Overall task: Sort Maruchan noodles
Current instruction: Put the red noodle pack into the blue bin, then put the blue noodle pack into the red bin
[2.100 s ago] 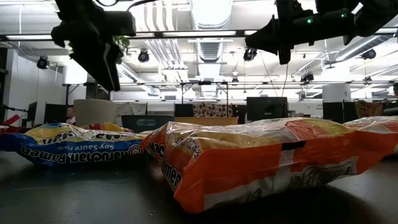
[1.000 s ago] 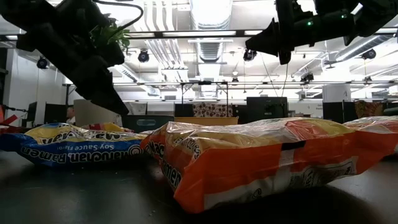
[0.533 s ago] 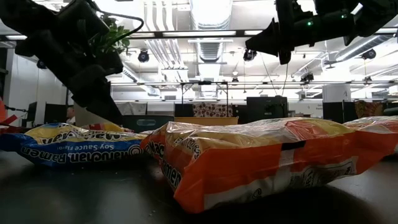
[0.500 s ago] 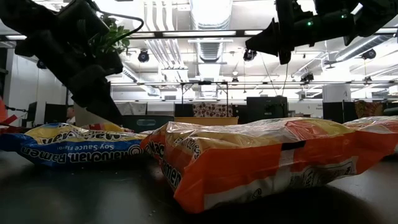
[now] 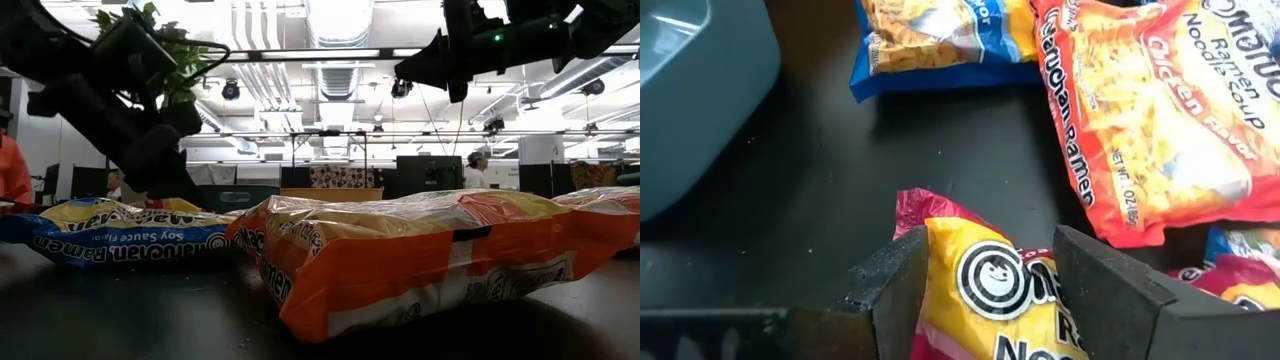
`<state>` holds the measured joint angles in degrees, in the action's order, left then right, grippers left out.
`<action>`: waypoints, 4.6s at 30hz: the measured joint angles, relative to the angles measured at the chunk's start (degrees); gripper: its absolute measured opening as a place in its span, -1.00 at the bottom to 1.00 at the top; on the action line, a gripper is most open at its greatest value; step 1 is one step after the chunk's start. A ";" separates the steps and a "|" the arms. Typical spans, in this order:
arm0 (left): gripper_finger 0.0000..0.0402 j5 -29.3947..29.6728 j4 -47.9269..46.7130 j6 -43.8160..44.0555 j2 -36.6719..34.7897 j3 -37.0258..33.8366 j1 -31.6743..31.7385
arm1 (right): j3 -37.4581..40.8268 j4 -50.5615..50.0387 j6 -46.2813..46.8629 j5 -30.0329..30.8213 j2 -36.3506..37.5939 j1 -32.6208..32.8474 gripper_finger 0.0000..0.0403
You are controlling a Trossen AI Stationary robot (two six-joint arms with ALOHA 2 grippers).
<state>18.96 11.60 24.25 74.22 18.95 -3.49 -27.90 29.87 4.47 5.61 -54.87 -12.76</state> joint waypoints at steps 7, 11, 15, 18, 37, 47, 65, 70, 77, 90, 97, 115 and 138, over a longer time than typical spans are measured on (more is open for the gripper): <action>-0.10 0.65 1.58 2.23 3.37 -0.20 -0.04 | -0.02 0.00 -0.04 0.00 0.00 -0.01 -0.71; -0.30 0.66 2.15 2.19 4.22 -0.18 -0.04 | -0.04 0.00 -0.22 0.00 0.00 0.01 -0.71; -0.56 0.26 1.98 1.86 4.34 -0.24 -0.05 | -0.07 0.00 -0.24 0.00 0.00 -0.01 -0.71; -0.78 0.19 1.87 1.61 4.22 -0.25 -0.07 | -0.07 0.00 -0.24 0.00 0.00 0.01 -0.71; -1.00 2.37 2.78 -14.36 -11.30 5.03 -1.40 | -0.09 0.00 -0.70 0.00 0.00 -0.01 -0.71; -1.00 18.35 2.91 -40.94 -11.03 16.08 0.61 | -0.09 0.00 -0.68 0.00 0.00 -0.01 -0.71; -1.00 10.86 1.62 -68.71 8.31 30.27 32.46 | -0.09 0.00 -1.91 0.02 0.00 0.00 -0.71; -1.00 8.49 1.36 -76.06 15.28 33.69 37.07 | -0.09 -0.02 -2.32 0.04 0.00 -0.01 -0.71; -1.00 8.55 0.84 -81.93 20.52 35.86 39.91 | -0.09 -0.02 -2.27 0.07 0.01 -0.01 -0.71; -1.00 8.30 -4.07 -85.04 19.66 35.79 40.63 | -0.09 -1.27 -2.16 0.44 0.00 -0.01 -0.71; -0.99 7.45 -4.07 -84.65 19.73 35.79 40.74 | -0.09 -1.27 -1.95 0.44 0.00 -0.01 -0.71; -0.81 13.42 -7.20 -77.22 16.65 35.66 38.14 | -0.09 -1.27 -1.51 0.44 0.02 -0.01 -0.71; -0.81 -28.95 -20.53 -29.02 -0.95 27.30 5.32 | 0.02 -2.60 13.88 -3.09 -1.14 3.88 -0.71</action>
<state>-9.99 -8.93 -4.78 73.28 46.25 1.83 -27.88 27.27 18.35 2.52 -56.01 -8.88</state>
